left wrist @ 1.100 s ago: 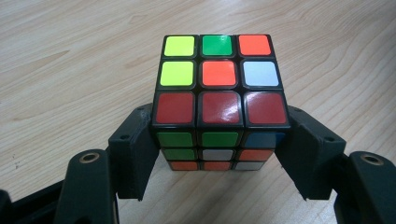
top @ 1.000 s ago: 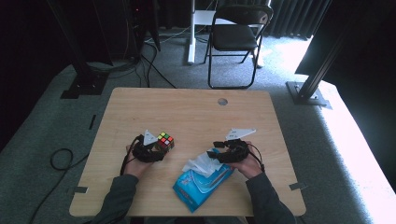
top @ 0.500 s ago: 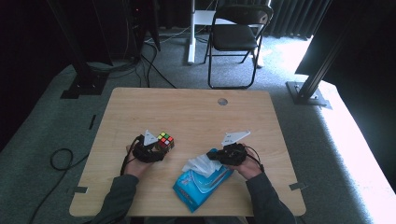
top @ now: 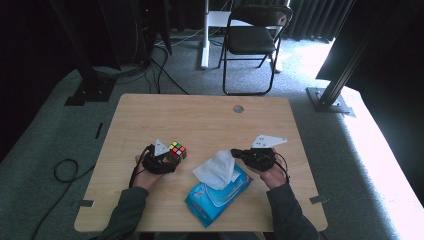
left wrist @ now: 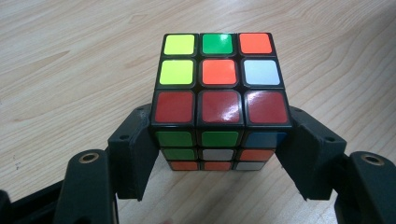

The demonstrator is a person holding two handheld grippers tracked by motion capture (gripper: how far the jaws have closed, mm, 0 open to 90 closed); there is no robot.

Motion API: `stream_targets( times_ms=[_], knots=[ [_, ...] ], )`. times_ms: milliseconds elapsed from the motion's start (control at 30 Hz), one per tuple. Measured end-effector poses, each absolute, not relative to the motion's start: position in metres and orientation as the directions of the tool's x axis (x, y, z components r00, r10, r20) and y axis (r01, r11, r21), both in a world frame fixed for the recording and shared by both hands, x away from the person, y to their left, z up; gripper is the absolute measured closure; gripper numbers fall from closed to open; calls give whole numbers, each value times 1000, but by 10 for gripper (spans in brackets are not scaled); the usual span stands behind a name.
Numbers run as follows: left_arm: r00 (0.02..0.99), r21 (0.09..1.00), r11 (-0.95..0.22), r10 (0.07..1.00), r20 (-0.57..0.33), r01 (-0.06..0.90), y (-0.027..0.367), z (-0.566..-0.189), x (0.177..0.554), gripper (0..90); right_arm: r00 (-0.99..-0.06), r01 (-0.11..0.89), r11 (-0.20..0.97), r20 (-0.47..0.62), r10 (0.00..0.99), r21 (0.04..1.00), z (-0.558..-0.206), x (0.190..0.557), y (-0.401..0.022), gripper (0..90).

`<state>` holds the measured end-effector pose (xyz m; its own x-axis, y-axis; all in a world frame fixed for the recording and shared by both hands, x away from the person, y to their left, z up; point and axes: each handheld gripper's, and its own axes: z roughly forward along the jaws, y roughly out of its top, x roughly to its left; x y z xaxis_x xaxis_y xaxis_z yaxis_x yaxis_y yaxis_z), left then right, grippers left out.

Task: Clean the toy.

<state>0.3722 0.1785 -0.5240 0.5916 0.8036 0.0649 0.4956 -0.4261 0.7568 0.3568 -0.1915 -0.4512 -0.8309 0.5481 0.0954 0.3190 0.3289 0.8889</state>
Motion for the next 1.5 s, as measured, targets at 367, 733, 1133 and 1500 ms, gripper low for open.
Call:
stream_targets(
  times_ms=[367,733,1133,1500],
  knots=[
    [591,757,-425,804,65,496,178,-524,372,332,-737,319,242,79,671,916,-445,361,-217,898],
    [591,756,-427,804,67,496,178,-524,372,331,-729,348,213,121,674,913,-448,365,-222,892],
    [591,755,-430,804,71,495,178,-525,372,330,-904,327,409,156,398,852,-456,358,-191,683],
    [589,756,-431,805,74,493,177,-525,372,328,-919,326,548,124,373,771,-469,357,-179,404]
  ],
)
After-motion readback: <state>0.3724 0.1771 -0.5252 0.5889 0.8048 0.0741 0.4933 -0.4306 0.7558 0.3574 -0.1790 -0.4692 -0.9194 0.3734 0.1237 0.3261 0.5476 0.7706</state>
